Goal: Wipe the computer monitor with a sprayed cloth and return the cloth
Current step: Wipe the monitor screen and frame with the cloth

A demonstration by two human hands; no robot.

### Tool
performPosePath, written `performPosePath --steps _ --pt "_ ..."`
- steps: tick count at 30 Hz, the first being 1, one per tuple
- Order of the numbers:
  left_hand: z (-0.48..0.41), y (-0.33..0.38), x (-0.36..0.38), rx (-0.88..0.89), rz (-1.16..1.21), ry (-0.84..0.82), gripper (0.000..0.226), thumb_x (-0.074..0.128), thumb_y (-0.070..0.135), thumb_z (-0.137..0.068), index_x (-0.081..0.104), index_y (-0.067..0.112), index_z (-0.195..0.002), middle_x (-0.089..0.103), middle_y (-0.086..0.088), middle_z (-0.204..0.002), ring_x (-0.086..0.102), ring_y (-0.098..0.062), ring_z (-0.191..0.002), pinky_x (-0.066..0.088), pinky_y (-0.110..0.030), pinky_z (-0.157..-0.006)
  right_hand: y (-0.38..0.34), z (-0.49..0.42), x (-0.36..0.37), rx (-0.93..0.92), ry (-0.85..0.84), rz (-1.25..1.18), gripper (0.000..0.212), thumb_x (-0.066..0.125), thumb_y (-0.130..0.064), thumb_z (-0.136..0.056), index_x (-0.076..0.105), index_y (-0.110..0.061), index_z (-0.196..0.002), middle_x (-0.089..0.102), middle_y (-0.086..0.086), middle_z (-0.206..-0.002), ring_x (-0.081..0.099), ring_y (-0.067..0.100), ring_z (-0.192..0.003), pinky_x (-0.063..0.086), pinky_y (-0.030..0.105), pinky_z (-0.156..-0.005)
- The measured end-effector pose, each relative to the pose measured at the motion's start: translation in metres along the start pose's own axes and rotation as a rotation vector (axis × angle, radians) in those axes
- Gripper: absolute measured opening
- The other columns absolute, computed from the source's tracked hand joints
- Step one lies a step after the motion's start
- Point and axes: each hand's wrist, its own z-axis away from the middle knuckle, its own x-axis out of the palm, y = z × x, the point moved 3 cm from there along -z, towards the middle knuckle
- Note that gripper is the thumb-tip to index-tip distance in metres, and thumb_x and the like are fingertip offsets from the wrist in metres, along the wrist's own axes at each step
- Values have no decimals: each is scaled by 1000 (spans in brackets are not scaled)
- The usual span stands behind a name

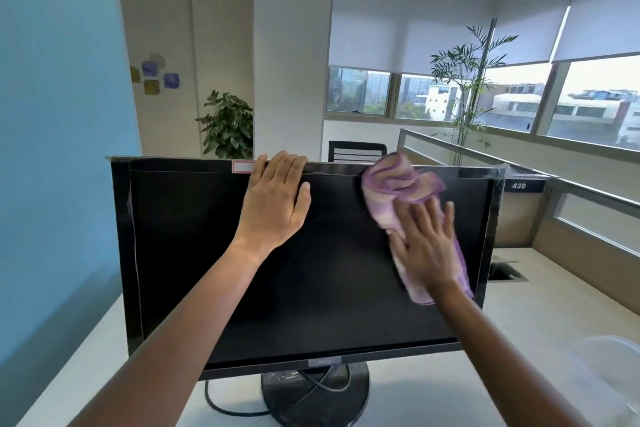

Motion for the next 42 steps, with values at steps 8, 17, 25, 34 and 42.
performPosePath --steps 8,17,25,34,42 --pt "3 2 -1 -19 -20 21 60 13 34 -88 43 7 -131 49 -12 -136 35 -26 -136 12 -40 -118 41 47 18 622 -57 -362 67 19 -48 -91 8 -17 -149 13 14 -157 8 37 -144 7 49 -117" --pt "37 -46 -13 -96 -159 25 57 31 32 -93 19 11 -145 23 -10 -154 12 -23 -144 3 -47 -116 -37 62 23 947 -24 -502 64 15 -46 -94 2 -15 -149 3 14 -158 0 34 -145 4 46 -118" --pt "95 -118 -28 -285 -221 77 62 23 37 -91 14 8 -145 14 -12 -154 5 -24 -141 6 -51 -114 -170 31 7 681 -31 -513 60 29 -39 -92 25 -11 -145 30 24 -149 23 49 -137 19 63 -109" --pt "159 -152 -15 -284 57 65 57 15 29 -90 8 6 -142 9 -7 -151 11 -15 -142 6 -37 -118 -312 43 -1 82 -84 -447 45 50 -28 -76 60 -18 -119 64 9 -108 39 38 -120 31 68 -98" --pt "204 -145 0 -316 208 56 70 6 50 -94 26 1 -139 30 -21 -148 28 -29 -136 26 -46 -110 -339 97 11 -266 -167 -345 51 59 -25 -79 47 -32 -128 58 -4 -128 34 27 -133 21 64 -104"
